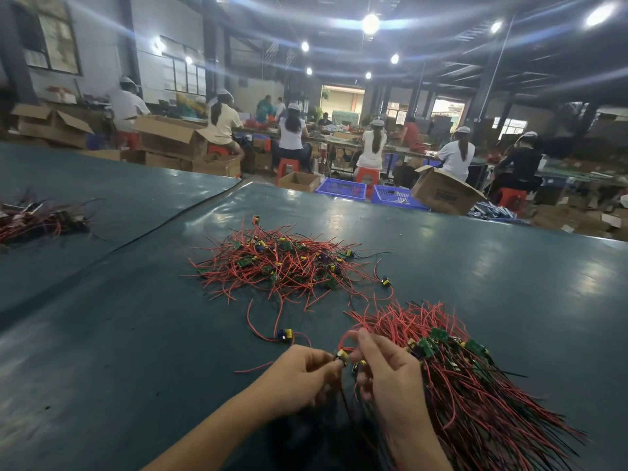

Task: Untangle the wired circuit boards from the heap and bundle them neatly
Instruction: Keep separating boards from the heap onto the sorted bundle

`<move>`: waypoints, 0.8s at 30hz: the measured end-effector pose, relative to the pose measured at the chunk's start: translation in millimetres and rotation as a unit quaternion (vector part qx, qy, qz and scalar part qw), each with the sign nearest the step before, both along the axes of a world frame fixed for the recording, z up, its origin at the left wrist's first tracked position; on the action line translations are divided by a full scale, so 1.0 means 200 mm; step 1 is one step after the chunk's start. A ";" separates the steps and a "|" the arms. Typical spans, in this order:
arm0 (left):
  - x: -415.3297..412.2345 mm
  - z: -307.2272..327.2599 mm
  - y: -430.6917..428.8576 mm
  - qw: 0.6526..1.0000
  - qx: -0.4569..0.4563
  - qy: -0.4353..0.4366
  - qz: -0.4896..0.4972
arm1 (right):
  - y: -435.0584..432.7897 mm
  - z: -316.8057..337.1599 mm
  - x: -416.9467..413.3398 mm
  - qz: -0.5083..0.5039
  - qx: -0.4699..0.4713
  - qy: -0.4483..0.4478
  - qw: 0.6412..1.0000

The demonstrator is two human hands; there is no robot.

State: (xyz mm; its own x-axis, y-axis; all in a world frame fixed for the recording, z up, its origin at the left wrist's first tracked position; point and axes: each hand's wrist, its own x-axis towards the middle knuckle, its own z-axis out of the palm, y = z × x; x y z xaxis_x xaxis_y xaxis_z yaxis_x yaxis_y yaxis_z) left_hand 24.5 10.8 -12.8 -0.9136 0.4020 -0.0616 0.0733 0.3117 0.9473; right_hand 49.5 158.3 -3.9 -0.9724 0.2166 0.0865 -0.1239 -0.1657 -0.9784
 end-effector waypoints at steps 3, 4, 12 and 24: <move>0.01 -0.05 0.00 0.980 -0.126 0.151 -0.004 | -0.03 -0.01 0.01 0.023 0.026 0.000 0.999; 0.01 -0.06 0.00 0.959 -0.190 0.210 0.010 | -0.04 -0.02 0.01 0.028 0.021 0.001 0.999; -0.11 -0.03 -0.19 0.872 -0.292 0.374 0.118 | -0.11 -0.07 0.03 0.128 0.190 -0.014 0.973; -0.18 -0.10 -0.24 0.863 -0.306 0.368 0.160 | -0.03 -0.09 0.02 0.028 0.418 -0.035 0.907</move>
